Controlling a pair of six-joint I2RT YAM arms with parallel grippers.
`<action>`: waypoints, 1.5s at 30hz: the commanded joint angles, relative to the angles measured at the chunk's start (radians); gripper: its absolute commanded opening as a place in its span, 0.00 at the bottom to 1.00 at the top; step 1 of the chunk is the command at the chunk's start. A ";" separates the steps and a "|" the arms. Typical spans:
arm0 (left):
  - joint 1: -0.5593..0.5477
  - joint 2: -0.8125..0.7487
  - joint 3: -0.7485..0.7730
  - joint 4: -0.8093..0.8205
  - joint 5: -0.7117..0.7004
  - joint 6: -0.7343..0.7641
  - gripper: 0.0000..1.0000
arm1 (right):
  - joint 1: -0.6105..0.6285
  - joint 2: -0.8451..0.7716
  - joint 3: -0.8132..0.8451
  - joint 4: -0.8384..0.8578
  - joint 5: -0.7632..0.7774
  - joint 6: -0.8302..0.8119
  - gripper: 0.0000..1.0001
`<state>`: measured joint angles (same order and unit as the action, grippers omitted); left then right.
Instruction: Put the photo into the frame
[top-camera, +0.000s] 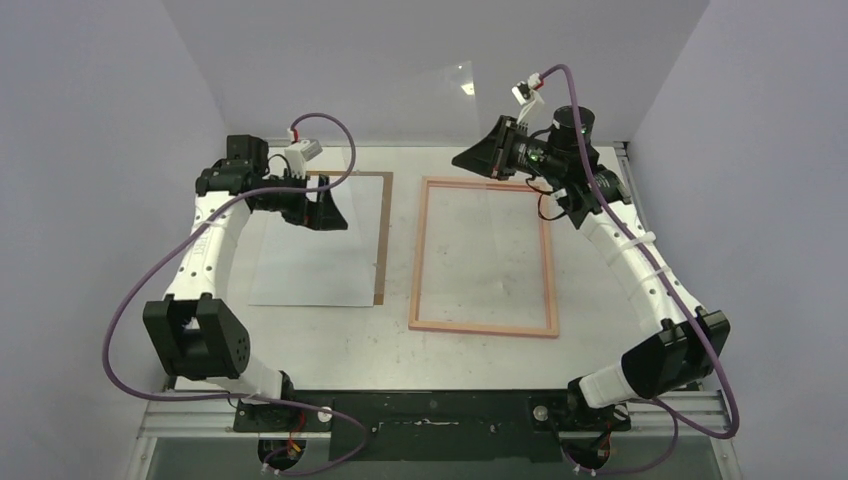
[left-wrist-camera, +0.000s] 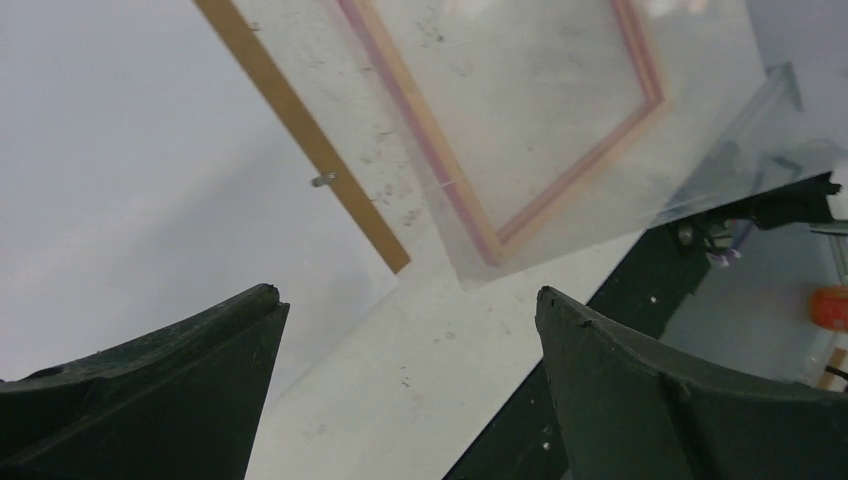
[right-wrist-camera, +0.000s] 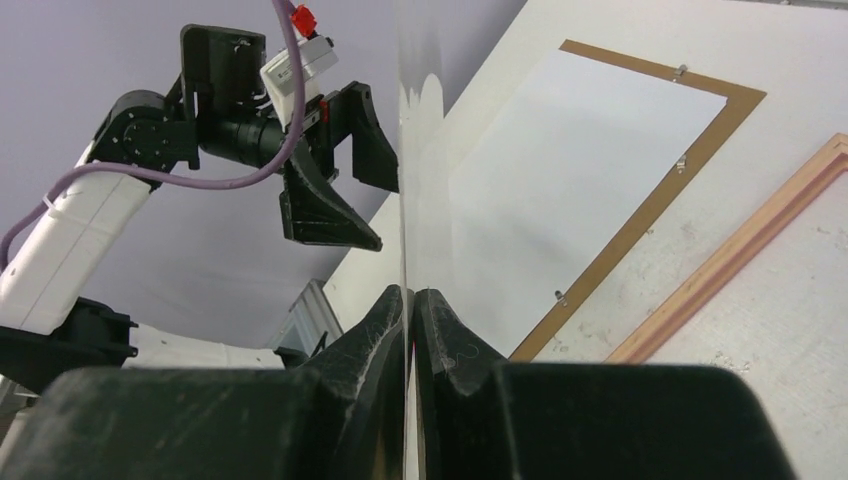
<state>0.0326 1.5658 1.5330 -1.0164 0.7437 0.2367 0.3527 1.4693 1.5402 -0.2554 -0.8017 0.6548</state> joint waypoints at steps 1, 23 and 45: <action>-0.056 -0.115 -0.100 0.142 0.213 -0.071 0.96 | -0.028 -0.059 -0.084 0.122 -0.085 0.086 0.06; -0.114 -0.384 -0.483 0.716 0.269 -0.440 0.93 | -0.060 -0.118 -0.244 0.399 -0.121 0.354 0.05; -0.120 -0.443 -0.491 0.685 0.158 -0.476 0.13 | -0.073 -0.152 -0.323 0.205 -0.043 0.170 0.35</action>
<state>-0.0837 1.1316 1.0378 -0.4194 0.9104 -0.1890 0.2710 1.3838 1.2427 -0.0521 -0.8516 0.8520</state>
